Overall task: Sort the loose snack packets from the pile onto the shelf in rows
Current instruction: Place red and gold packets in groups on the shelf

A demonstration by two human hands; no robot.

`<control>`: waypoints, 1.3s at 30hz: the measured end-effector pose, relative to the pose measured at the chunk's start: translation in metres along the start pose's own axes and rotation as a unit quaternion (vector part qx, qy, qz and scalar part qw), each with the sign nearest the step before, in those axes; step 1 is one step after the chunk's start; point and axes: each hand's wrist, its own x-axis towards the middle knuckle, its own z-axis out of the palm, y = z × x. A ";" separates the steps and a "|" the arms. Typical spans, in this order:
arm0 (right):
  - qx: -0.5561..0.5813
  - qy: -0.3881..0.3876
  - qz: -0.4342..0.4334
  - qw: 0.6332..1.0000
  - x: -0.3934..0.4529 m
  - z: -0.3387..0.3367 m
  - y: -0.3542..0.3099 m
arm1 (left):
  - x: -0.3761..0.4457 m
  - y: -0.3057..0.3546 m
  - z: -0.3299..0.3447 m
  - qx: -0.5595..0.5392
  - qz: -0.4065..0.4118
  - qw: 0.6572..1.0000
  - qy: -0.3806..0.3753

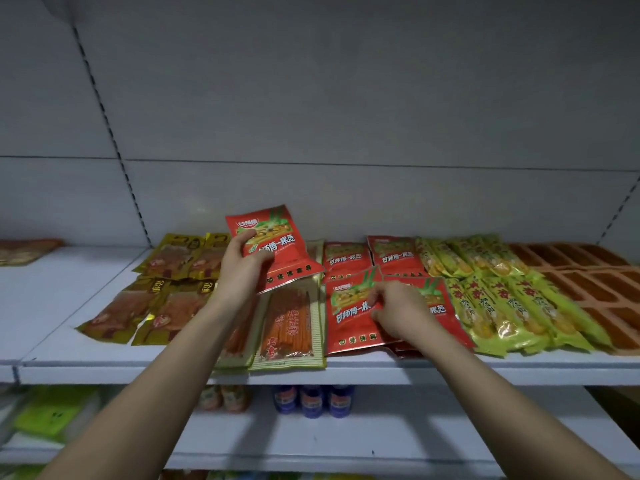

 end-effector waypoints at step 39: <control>0.098 -0.090 -0.363 0.922 0.102 0.009 -0.101 | -0.001 -0.007 -0.014 0.671 0.030 0.728 0.136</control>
